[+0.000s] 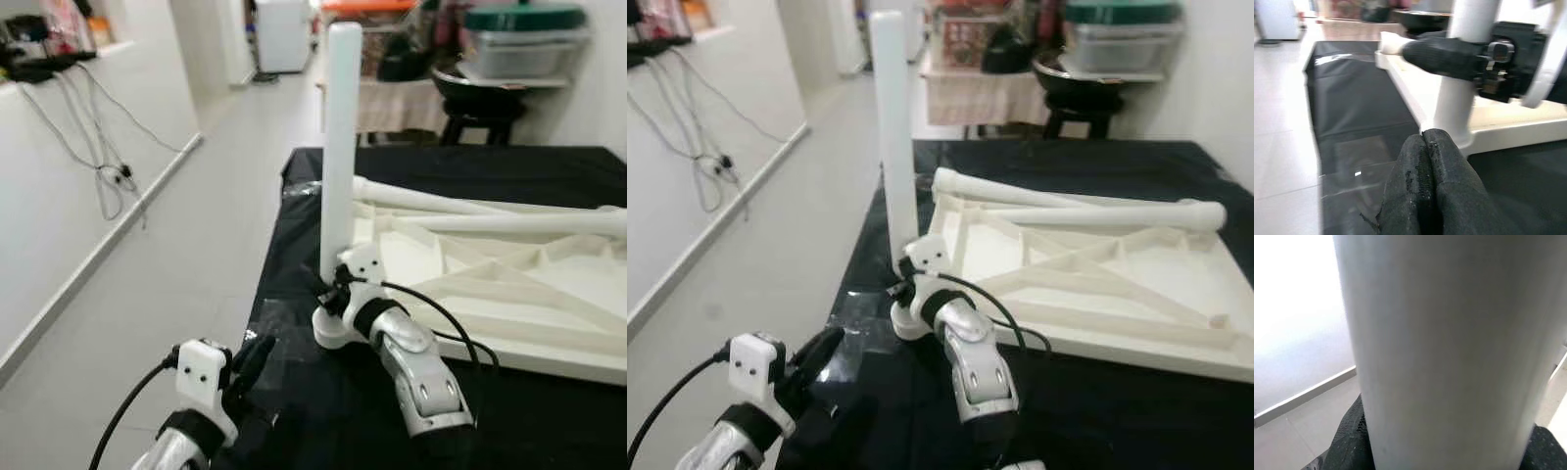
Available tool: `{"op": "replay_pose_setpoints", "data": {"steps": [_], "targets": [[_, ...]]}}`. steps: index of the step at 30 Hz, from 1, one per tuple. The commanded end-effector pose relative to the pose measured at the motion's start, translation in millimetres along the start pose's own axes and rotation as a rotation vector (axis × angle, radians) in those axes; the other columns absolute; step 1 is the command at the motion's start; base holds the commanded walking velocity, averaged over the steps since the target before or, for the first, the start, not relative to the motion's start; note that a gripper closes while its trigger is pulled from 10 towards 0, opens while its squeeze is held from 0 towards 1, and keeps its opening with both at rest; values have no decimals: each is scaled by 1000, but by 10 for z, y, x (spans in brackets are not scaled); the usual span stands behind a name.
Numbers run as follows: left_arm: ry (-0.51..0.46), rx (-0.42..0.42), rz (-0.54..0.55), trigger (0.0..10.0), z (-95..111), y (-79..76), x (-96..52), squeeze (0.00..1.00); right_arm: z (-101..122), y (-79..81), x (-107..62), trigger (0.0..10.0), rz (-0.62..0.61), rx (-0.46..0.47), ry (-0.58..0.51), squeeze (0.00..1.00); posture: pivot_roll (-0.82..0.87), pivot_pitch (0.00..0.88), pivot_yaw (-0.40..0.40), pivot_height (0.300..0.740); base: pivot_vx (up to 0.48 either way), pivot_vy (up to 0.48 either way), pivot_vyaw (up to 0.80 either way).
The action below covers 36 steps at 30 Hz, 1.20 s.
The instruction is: Building children table
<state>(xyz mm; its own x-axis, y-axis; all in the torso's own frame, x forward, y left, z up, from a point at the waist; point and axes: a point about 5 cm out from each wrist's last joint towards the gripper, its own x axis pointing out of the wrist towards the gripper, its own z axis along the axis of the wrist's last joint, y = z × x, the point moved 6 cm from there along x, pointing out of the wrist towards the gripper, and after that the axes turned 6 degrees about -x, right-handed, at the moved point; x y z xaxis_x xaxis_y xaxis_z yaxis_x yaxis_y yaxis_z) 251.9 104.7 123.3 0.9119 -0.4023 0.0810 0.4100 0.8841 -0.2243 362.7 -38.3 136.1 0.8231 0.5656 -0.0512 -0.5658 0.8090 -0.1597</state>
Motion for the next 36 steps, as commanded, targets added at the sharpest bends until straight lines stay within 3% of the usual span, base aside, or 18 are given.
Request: {"op": "replay_pose_setpoints", "data": {"steps": [1,2,5,6,8,9,11,14,15,19,20,22,24,30,31,32,33,36], "targets": [[21,8,-5,10000,-29,6,-7,0,-384,76,-50,0,34,34,138,0,3,55,22,740,0,0,0],[19,13,-1,10000,-25,12,-3,0,-361,79,-4,10000,37,16,141,0,4,56,22,740,0,0,0],[15,17,6,10000,-17,23,-2,0,-327,86,-9,10000,20,27,149,0,4,56,22,740,0,0,0],[14,16,7,10000,-14,27,-1,0,-303,73,-39,10000,4,27,152,690,4,56,21,740,0,0,0],[14,16,7,10000,-13,30,0,0,-286,62,-64,10000,-8,27,155,690,4,56,21,740,0,0,0],[14,15,7,10000,-13,32,3,0,-269,53,-84,10000,2,33,152,1000,1,55,22,740,0,0,0],[14,14,6,10000,-13,33,4,0,-258,49,-95,10000,12,38,149,1000,1,55,22,740,0,0,0],[13,11,3,10000,-9,40,6,0,-51,154,-111,10000,209,99,42,1000,-5,57,25,740,0,0,0],[13,11,3,10000,-9,40,6,0,-51,154,-111,10000,209,99,42,1000,-5,57,25,740,0,0,0],[13,10,2,10000,-6,44,13,0,165,296,-183,10000,465,43,-57,1000,9,50,27,740,0,0,0],[13,11,2,10000,-9,40,17,0,206,319,-199,10000,568,-5,-75,0,13,47,26,740,0,0,0],[13,11,2,10000,-9,40,17,0,206,319,-199,10000,568,-5,-75,0,13,47,26,740,0,0,0],[12,12,3,10000,-14,35,28,0,216,314,-144,10000,725,-64,-62,0,18,42,24,740,0,0,0],[12,11,3,10000,-21,28,36,0,218,348,-30,10000,801,-38,-39,0,30,37,23,740,0,0,0],[12,11,3,10000,-22,27,36,0,220,349,-2,1216,805,-30,-37,0,30,37,23,740,0,0,0],[12,11,3,10000,-22,26,37,0,219,342,19,1216,807,-26,-36,0,30,37,23,740,0,0,0],[12,10,3,10000,-23,23,39,0,198,318,58,0,789,-27,-23,0,34,37,21,740,0,0,0],[12,10,2,10000,-24,20,41,0,183,299,79,0,785,-30,-17,0,34,37,21,740,0,0,0]]}}
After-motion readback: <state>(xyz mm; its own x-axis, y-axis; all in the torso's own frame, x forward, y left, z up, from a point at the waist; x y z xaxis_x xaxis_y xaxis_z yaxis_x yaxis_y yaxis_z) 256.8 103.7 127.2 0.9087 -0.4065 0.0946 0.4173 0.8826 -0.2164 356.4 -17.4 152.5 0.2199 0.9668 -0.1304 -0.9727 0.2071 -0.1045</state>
